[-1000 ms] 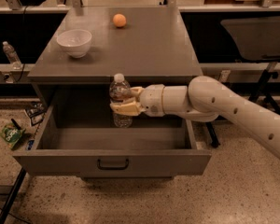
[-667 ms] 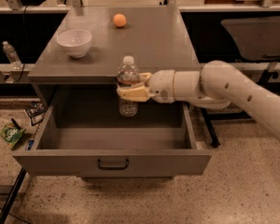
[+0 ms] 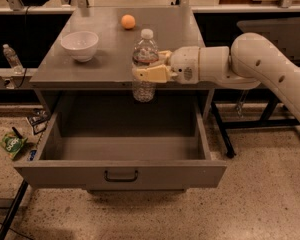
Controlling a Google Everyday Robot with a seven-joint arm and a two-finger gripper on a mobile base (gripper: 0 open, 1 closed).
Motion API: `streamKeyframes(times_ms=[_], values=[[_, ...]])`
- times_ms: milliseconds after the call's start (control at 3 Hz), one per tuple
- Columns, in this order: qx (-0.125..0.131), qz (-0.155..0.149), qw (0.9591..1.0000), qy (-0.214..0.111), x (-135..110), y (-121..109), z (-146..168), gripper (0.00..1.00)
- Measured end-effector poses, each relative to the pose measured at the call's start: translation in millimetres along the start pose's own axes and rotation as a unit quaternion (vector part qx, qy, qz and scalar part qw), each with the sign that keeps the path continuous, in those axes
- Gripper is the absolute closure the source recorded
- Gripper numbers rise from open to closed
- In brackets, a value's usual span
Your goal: Pick water bottle from top drawer and place on counter
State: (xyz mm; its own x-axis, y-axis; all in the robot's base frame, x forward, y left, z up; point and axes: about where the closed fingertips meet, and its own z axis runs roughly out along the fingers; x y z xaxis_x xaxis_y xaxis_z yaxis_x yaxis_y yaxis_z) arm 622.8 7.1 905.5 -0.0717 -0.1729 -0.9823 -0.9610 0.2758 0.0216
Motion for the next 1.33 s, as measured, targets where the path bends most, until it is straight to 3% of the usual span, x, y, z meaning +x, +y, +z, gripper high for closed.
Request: streamKeyframes(times_ms=[333,667,1000,1333], values=[[0.011,-0.006,0.9999,-0.006,-23.2,-12.2,2.3,1.0],[0.045,-0.001,0.999,-0.003,-52.6,-39.4,6.3,1.0],[0.13,0.014,0.9913,-0.013,-74.6,-97.6,13.6,1.0],[0.176,0.011,0.984,-0.024,-80.3,-129.5,15.8,1.0]])
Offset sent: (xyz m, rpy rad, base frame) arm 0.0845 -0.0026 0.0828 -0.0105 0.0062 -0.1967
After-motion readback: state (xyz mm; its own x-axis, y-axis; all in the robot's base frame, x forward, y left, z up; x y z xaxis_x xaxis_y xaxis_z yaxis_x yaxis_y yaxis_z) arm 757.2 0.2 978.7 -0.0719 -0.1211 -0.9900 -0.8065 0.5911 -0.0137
